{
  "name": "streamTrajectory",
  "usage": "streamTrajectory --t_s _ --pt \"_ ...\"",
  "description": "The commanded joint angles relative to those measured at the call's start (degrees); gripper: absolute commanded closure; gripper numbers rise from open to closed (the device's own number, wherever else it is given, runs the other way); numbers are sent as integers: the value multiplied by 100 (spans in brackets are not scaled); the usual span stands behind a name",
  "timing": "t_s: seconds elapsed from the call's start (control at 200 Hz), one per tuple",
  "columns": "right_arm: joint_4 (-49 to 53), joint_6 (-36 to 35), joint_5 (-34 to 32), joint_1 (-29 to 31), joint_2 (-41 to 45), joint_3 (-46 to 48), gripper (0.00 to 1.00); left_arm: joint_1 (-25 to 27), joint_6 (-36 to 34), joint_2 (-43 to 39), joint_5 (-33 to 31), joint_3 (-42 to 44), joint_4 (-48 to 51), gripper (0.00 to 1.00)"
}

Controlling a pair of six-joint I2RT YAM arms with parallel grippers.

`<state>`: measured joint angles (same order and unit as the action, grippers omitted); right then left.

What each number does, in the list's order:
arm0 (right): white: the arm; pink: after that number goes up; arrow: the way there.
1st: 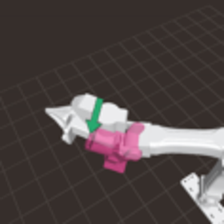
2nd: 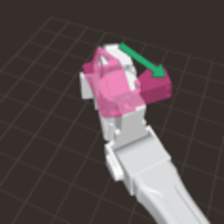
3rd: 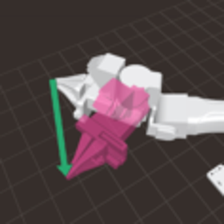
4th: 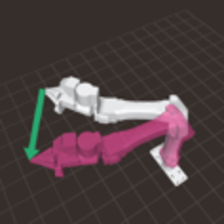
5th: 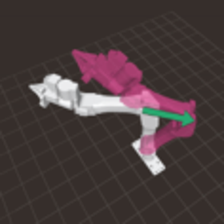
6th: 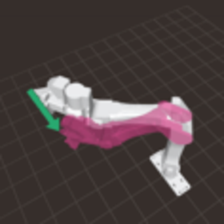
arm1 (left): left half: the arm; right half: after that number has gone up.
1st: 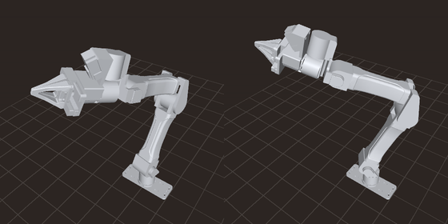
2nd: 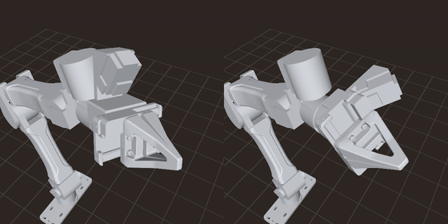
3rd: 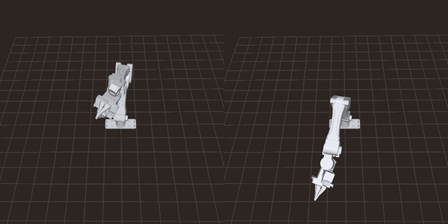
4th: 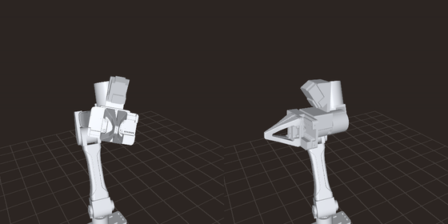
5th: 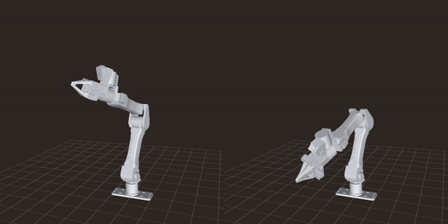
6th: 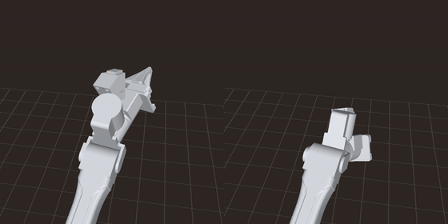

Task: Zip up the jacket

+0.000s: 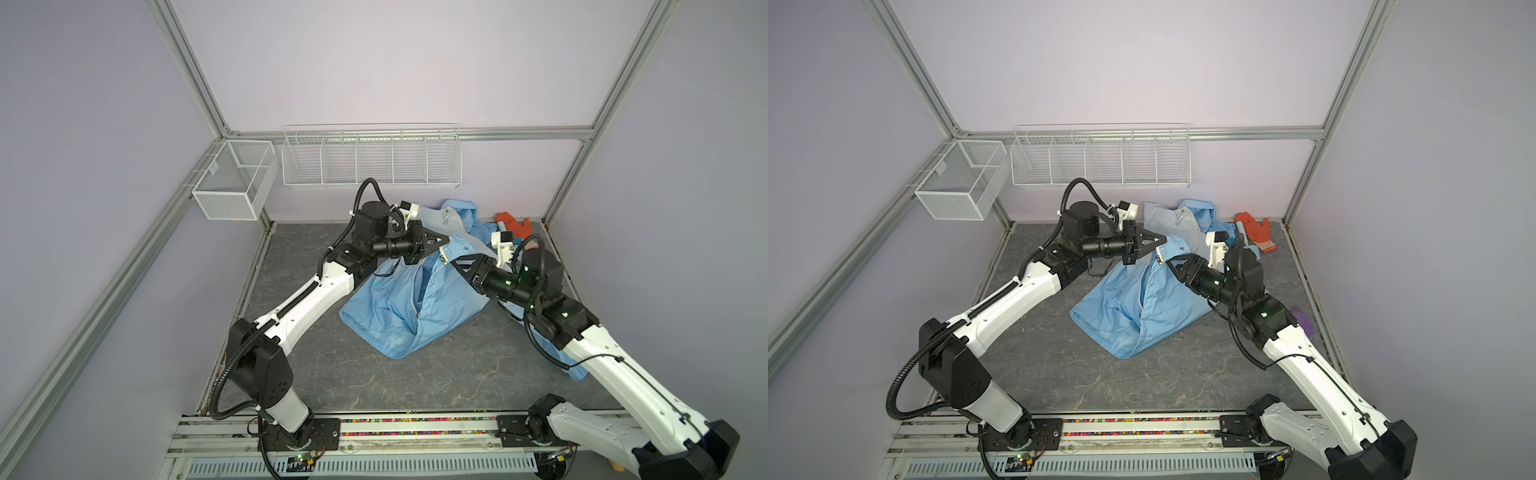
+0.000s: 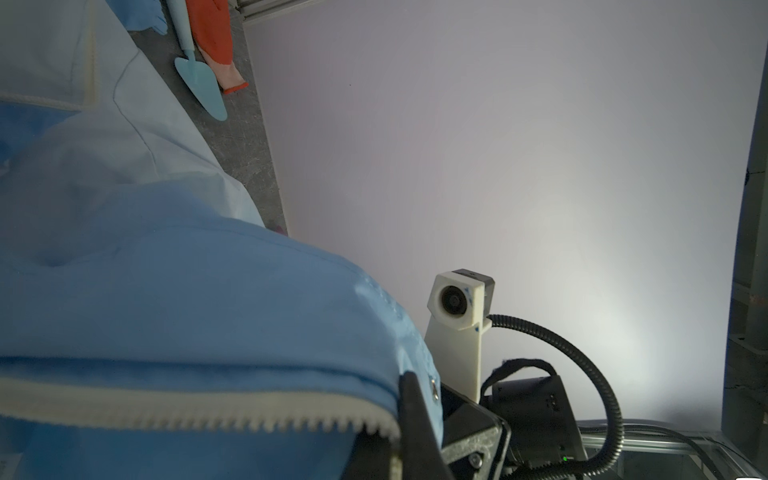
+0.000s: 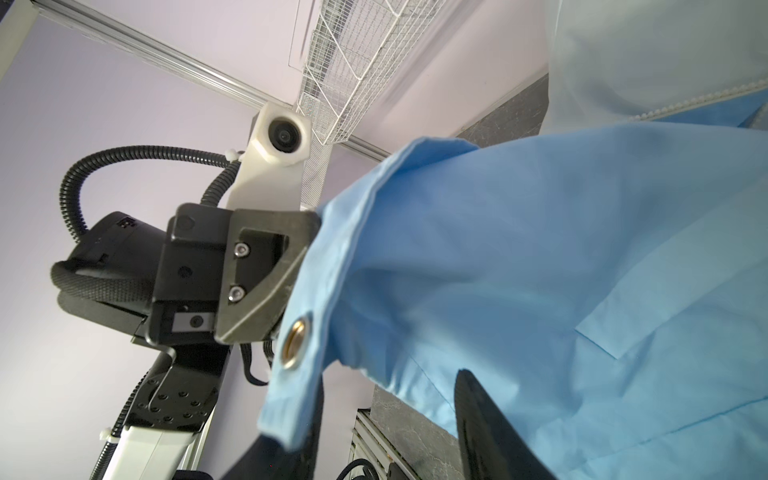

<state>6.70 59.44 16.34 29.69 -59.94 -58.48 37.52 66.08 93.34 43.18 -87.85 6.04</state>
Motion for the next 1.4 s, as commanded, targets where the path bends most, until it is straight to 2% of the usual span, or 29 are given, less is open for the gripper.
streamTrajectory --t_s 0.0,0.055,0.12,0.2,0.28,0.385,0.52,0.7,0.925,1.195,1.395 --pt "-327 197 103 100 -44 -276 46 1 -640 1 -222 -431 647 100" --pt "-256 279 26 123 -15 -287 48 5 -776 9 -306 -555 855 100" --pt "213 438 -395 138 118 -282 51 10 -1040 9 -512 -744 1256 100" --pt "987 637 -858 133 350 -261 55 10 -1358 22 -866 -1006 1765 100" --pt "1144 701 -1092 148 661 -155 55 19 -1696 43 -1337 -1317 2319 100" --pt "1109 806 -995 164 788 -185 49 27 -1959 78 -1761 -1618 2671 100" --pt "885 961 -840 424 359 -622 46 157 -2346 196 -2284 -2120 3238 100" --pt "1043 1245 -1048 864 -465 -1506 46 298 -2592 345 -2776 -2585 3671 100" --pt "1202 1483 -1193 911 -954 -1901 53 326 -2736 265 -3296 -2724 3933 100" --pt "1053 1648 -993 941 -1205 -1856 54 352 -2820 196 -3649 -2735 3931 100" --pt "687 1813 -875 958 -1483 -1891 49 370 -2823 290 -3667 -2879 3947 100"
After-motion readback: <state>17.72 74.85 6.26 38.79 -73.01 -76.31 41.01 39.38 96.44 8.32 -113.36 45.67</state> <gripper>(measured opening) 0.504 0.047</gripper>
